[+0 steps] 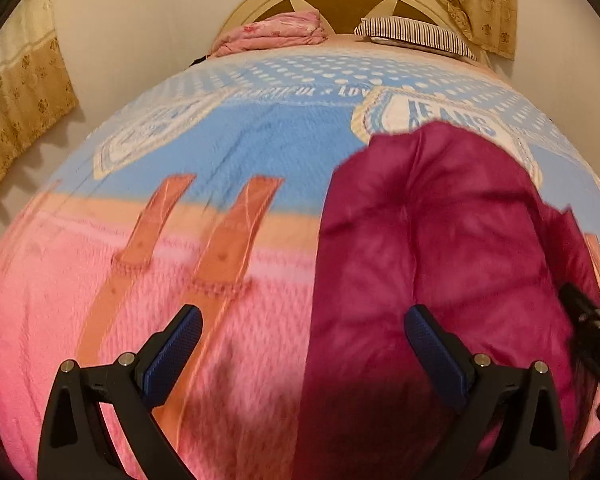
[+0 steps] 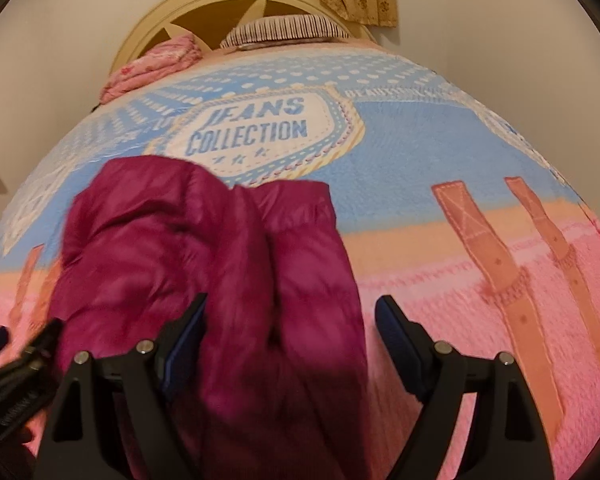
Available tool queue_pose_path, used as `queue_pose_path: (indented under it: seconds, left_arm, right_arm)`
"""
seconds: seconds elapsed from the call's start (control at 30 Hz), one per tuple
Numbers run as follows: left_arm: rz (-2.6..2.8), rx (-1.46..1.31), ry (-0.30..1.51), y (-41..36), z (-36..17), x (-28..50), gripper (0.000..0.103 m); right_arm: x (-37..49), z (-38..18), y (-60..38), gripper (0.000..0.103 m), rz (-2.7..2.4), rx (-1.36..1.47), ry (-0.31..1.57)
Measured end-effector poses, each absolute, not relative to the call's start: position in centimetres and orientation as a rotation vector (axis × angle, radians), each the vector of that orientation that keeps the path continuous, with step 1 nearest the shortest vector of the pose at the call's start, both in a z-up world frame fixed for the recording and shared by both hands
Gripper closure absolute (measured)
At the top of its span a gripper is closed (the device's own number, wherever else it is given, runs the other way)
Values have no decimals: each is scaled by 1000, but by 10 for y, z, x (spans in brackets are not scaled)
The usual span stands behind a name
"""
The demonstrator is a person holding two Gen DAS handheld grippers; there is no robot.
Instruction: Fold large clothes
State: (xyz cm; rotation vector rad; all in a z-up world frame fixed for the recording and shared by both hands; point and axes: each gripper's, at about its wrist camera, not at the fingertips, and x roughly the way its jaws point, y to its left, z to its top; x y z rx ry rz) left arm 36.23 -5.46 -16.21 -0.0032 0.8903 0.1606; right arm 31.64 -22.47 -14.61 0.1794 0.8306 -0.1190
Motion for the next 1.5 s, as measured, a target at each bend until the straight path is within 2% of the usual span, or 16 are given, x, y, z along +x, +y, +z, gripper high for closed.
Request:
queue_pose_path:
  seconds: [0.23, 0.47, 0.57, 0.7, 0.87, 1.0, 1.03, 1.07, 1.23, 1.5]
  left_arm:
    - [119, -13, 882, -58, -167, 349, 1]
    - [92, -31, 882, -58, -176, 351, 1]
    - [60, -49, 892, -57, -177, 354, 1]
    - [17, -36, 885, -61, -176, 355, 3]
    - [-83, 35, 831, -78, -173, 345, 44]
    - [-100, 97, 815, -92, -171, 340, 62]
    - [-89, 121, 806, -95, -170, 338, 73]
    - [-75, 148, 792, -98, -168, 335, 79]
    - [-77, 153, 761, -95, -157, 325, 92]
    - [-56, 125, 686, -67, -122, 300, 95]
  right_arm:
    - [279, -159, -224, 17, -99, 199, 814]
    - [285, -175, -230, 15, -58, 241, 809]
    - [285, -179, -233, 22, -1, 282, 808]
    - [284, -181, -235, 39, 85, 323, 800]
    - [282, -184, -237, 47, 139, 364, 800]
    - [279, -183, -237, 58, 158, 362, 802]
    - [279, -182, -234, 60, 163, 360, 794]
    - [277, -181, -233, 66, 168, 352, 785]
    - [268, -171, -224, 77, 180, 315, 748]
    - [255, -151, -206, 80, 245, 324, 713]
